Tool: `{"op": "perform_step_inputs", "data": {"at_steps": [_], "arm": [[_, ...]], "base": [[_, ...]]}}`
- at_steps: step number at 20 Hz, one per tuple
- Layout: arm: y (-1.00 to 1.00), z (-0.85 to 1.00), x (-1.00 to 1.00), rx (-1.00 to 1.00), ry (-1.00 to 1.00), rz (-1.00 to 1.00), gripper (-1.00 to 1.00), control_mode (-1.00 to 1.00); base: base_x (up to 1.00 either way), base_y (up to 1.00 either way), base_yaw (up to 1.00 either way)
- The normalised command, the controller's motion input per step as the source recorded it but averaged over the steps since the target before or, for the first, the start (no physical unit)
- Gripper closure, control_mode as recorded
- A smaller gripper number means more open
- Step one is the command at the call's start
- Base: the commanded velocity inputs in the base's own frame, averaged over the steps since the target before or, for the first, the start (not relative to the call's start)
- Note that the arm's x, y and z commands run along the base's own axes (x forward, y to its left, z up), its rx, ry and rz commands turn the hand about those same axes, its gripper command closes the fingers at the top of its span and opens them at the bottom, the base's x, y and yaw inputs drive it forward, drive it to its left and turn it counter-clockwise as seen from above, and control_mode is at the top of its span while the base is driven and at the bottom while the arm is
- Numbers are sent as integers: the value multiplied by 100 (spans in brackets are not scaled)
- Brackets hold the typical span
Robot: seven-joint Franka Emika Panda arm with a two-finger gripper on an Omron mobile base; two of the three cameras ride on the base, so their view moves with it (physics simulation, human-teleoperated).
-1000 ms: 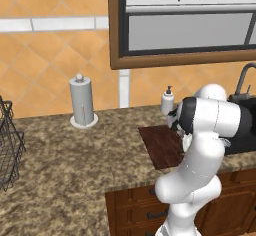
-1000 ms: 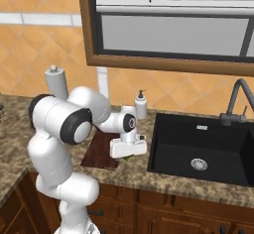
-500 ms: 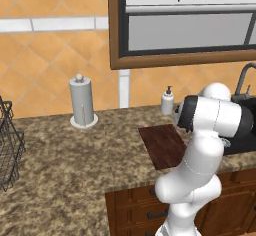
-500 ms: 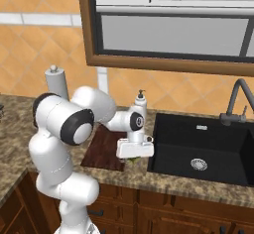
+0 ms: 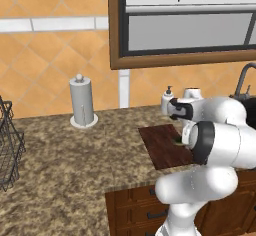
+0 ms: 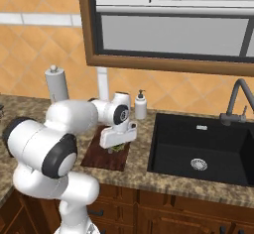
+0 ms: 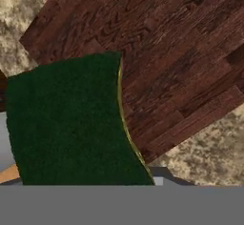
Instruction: Pick up the sponge from the counter and clean the cutting board by briefly scrubbing or pressing down on the cutting board. Once finished, release the sponge.
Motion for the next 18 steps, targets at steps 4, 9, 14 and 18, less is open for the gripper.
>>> {"op": "perform_step_inputs", "data": {"at_steps": [4,9,14,18], "arm": [[40,0,26,2,-15,0,100,-100],[2,-7,40,11,0,0,100,-100],[9,-31,34,11,0,0,100,-100],[11,-38,34,3,0,0,100,-100]], "base": [[0,0,0],[0,0,0],[0,0,0],[0,0,0]]}}
